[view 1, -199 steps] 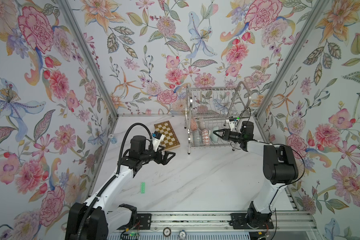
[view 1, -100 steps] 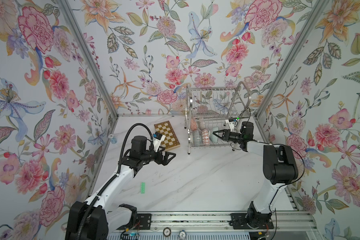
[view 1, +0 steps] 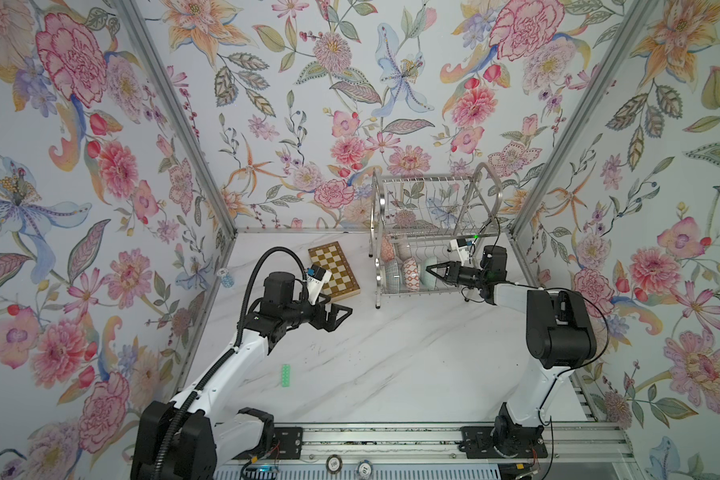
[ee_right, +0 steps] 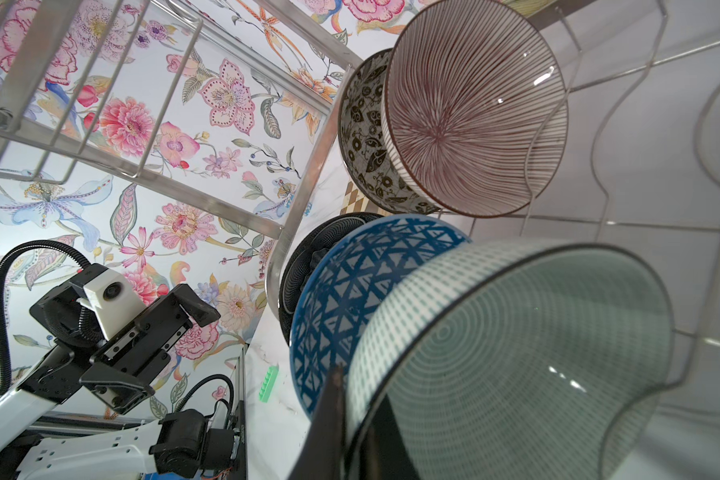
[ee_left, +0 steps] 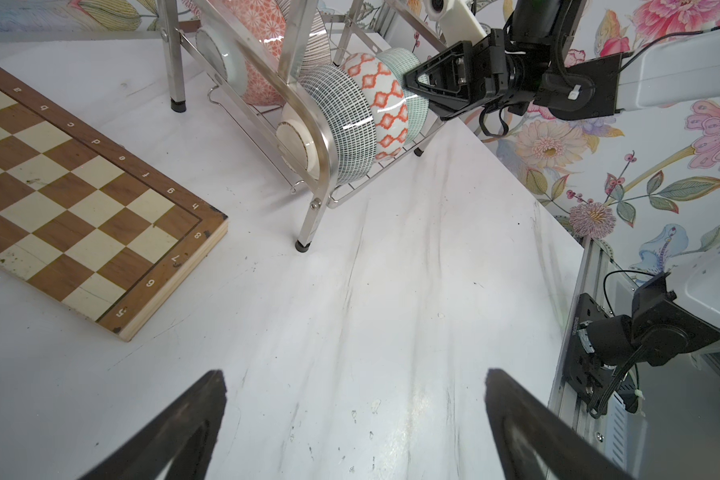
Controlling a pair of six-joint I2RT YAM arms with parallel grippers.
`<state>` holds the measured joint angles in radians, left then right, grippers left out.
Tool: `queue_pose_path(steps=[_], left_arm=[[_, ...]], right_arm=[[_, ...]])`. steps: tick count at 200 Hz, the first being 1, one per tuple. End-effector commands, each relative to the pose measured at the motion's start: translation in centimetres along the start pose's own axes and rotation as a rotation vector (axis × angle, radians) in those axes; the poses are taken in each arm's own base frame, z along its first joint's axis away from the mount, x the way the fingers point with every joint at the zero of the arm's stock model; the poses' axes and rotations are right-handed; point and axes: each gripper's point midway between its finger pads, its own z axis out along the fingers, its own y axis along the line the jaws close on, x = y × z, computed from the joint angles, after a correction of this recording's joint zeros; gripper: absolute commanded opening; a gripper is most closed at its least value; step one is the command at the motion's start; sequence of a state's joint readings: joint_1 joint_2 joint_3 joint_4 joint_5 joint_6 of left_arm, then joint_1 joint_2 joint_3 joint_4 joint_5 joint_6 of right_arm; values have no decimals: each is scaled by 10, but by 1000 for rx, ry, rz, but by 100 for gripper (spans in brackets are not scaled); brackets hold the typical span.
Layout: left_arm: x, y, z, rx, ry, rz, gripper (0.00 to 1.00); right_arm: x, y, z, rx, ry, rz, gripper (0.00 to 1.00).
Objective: Load the bowls into the dish rack
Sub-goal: 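Push the green bowl down into the rack slot with the right gripper, then open the right gripper and pull it back from the rack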
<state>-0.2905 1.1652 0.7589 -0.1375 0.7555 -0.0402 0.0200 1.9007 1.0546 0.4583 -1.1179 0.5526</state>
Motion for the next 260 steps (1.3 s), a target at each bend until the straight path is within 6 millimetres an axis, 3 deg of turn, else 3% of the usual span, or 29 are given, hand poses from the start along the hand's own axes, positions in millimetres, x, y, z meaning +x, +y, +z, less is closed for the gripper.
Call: queue_pose_path(steps=[1, 105, 161, 231, 260], left_arm=[[-2, -7, 2, 27, 10, 29, 99], [-1, -6, 3, 16, 18, 30, 99], [-4, -1, 0, -21, 13, 37, 99], [-7, 5, -3, -72, 1, 48, 99], [-9, 9, -6, -105, -7, 52, 99]], right_arm=[[3, -7, 3, -1, 23, 6, 4], [-8, -10, 2, 110, -12, -1, 25], [-11, 4, 2, 147, -56, -45, 37], [-11, 20, -8, 184, -132, -91, 58], [-8, 23, -15, 211, -164, -101, 62]])
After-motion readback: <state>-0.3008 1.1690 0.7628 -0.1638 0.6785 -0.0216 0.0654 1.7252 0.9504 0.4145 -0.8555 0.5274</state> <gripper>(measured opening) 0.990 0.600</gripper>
